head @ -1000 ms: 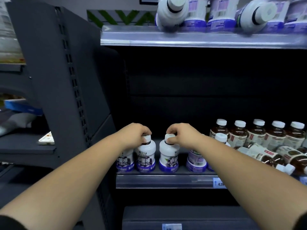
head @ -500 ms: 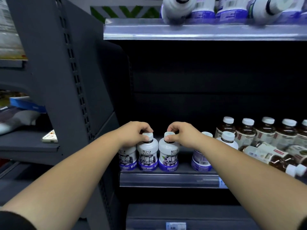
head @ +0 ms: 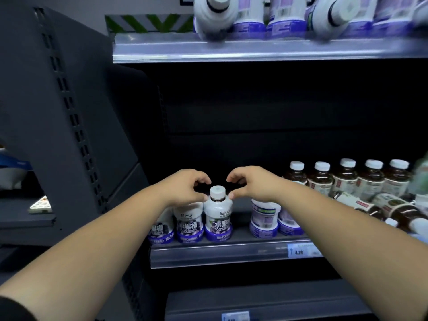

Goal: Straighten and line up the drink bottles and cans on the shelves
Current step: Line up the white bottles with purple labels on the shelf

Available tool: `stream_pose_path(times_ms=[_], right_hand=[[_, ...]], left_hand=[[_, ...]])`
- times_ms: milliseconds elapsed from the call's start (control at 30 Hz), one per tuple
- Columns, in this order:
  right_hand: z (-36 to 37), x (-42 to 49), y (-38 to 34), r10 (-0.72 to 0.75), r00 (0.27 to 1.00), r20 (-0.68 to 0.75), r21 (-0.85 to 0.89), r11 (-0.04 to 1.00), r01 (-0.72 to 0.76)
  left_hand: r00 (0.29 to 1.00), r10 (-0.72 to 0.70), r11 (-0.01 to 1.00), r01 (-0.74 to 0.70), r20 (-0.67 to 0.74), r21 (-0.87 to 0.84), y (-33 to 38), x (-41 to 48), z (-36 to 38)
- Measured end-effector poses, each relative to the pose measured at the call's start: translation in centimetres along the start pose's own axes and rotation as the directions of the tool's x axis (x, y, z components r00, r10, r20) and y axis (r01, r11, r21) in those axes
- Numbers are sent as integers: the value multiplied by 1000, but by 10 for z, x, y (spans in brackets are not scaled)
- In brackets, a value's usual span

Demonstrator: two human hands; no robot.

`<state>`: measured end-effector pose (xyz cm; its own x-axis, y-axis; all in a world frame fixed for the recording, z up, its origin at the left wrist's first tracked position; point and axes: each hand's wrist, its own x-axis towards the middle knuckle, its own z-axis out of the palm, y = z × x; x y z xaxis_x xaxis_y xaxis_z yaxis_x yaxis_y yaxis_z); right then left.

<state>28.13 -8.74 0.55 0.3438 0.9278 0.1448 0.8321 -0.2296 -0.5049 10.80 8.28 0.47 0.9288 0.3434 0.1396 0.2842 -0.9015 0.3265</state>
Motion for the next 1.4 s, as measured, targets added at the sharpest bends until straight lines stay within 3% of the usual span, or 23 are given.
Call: stream_pose_path(times_ms=[133, 400, 533, 667, 800, 900, 1033, 1167, 1400], right_hand=[[-20, -13, 22, 37, 999, -19, -143, 989, -40], [-27, -26, 50, 125, 991, -38, -355, 926, -130], [-24, -25, 46, 56, 998, 32, -214, 976, -48], [-20, -20, 48, 96, 995, -11, -235, 967, -96], [-20, -15, 45, 47, 997, 64, -100, 994, -40], [-20, -12, 44, 83, 997, 3, -183, 980, -81], [-16, -8, 42, 32, 998, 59, 20, 999, -33], [-13, -3, 41, 95, 996, -5, -88, 992, -95], [-5, -1, 42, 6, 999, 53, 56, 998, -8]], left_hand=[[999, 32, 997, -32, 2, -74, 28, 14, 13], [999, -44, 999, 44, 15, -10, 40, 21, 16], [999, -45, 999, 45, 7, -4, 40, 21, 17], [999, -47, 999, 47, -8, -27, 37, 21, 19], [999, -52, 997, 52, -6, -59, 34, 19, 21], [999, -44, 997, 43, -19, -66, 35, 18, 23], [999, -43, 997, 42, -14, -68, 35, 17, 23], [998, -54, 994, 53, -14, -96, 32, 18, 23], [998, -52, 995, 55, 31, -81, 36, 20, 20]])
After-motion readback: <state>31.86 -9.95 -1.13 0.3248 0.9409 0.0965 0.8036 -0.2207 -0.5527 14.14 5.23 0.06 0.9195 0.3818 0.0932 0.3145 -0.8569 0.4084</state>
